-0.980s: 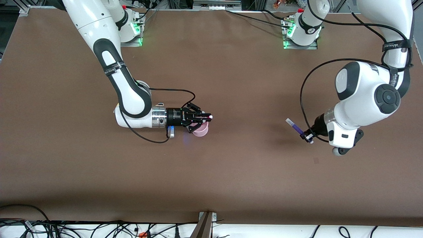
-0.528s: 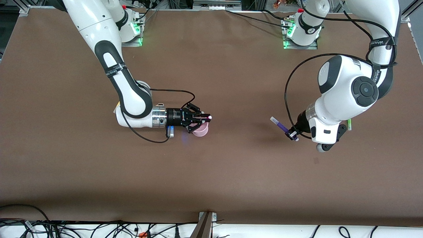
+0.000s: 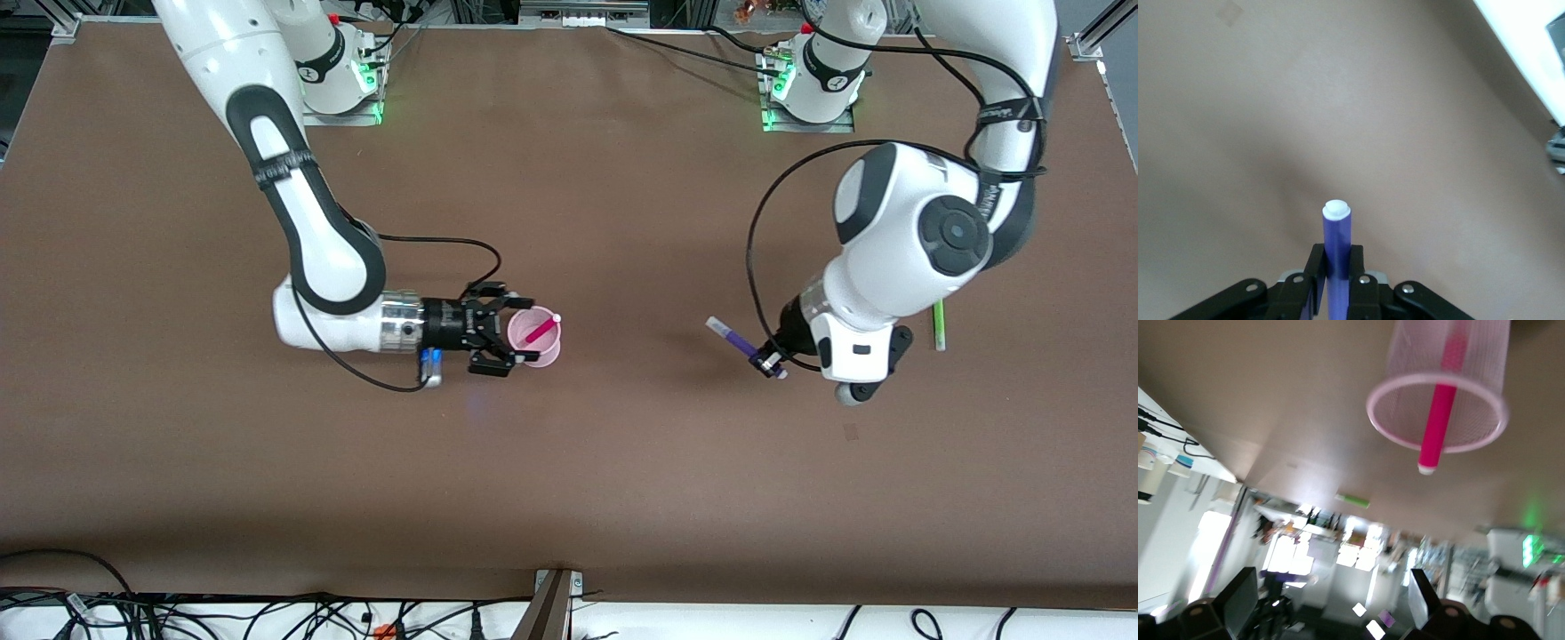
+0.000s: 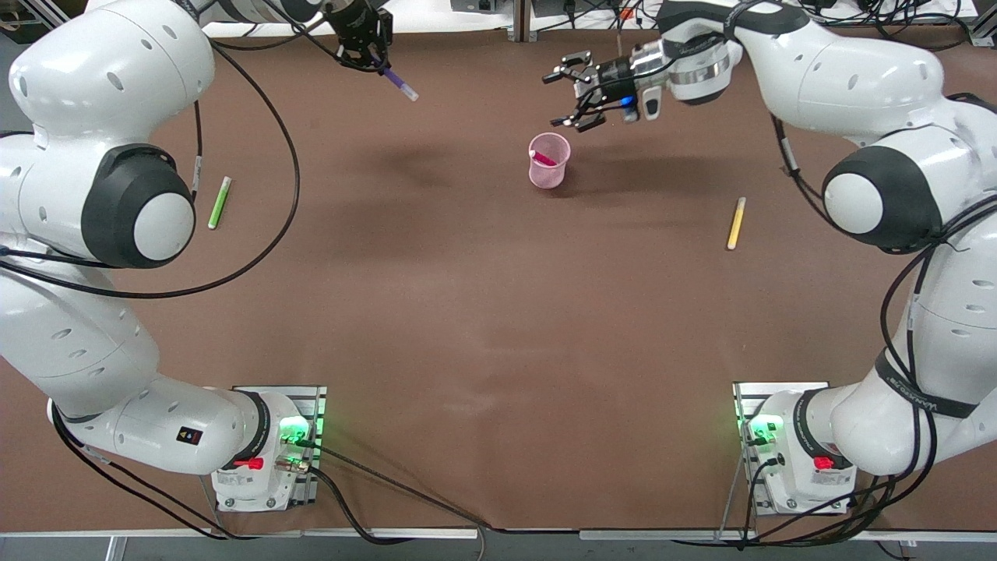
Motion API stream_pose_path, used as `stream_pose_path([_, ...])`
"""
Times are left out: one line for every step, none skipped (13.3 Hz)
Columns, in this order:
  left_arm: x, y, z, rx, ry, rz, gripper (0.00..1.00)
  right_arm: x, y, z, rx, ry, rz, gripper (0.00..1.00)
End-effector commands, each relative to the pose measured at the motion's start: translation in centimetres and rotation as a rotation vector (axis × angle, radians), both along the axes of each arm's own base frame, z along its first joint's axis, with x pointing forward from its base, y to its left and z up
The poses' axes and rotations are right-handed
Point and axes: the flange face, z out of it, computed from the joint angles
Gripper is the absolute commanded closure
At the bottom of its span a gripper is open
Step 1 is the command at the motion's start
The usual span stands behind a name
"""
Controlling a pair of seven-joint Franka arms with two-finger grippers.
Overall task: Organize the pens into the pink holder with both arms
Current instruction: 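Drop the pink marker into the cup while the left gripper carries the blue marker, then lower the blue marker into the cup while the right gripper withdraws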
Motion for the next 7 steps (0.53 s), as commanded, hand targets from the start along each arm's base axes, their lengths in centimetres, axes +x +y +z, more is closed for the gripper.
stream_pose_path([-0.1, -4.1, 1.1, -0.002, -0.078, 0.074, 1.0, 1.4, -3.8, 6.2, -0.188, -0.191, 0.098, 0.0])
stream_pose_path([-0.5, -5.9, 1.1, 0.004, -0.099, 0.106, 1.0, 1.6, -5.2, 8.6, -0.26, -0.26, 0.131, 0.0])
stream_pose_path([-1.0, -7.9, 0.4, 0.022, -0.121, 0.127, 1.0, 1.4, -6.5, 11.2, -0.341, -0.326, 0.176, 0.0])
stream_pose_path([-1.4, -10.0, 0.2, 0.033, -0.156, 0.146, 1.0, 1.2, -7.6, 13.4, -0.431, -0.383, 0.227, 0.0])
stream_pose_path([-1.5, -12.1, -0.1, 0.05, -0.188, 0.172, 1.0, 0.7, -9.1, 15.7, -0.509, -0.427, 0.276, 0.0])
stream_pose_path([-1.9, -14.4, -0.9, 0.079, -0.214, 0.194, 1.0, -0.1, -10.6, 17.9, -0.569, -0.475, 0.347, 0.0])
stream_pose_path([-2.6, -16.7, -1.6, 0.111, -0.247, 0.223, 1.0, -0.7, -12.6, 19.9, -0.621, -0.51, 0.419, 0.0])
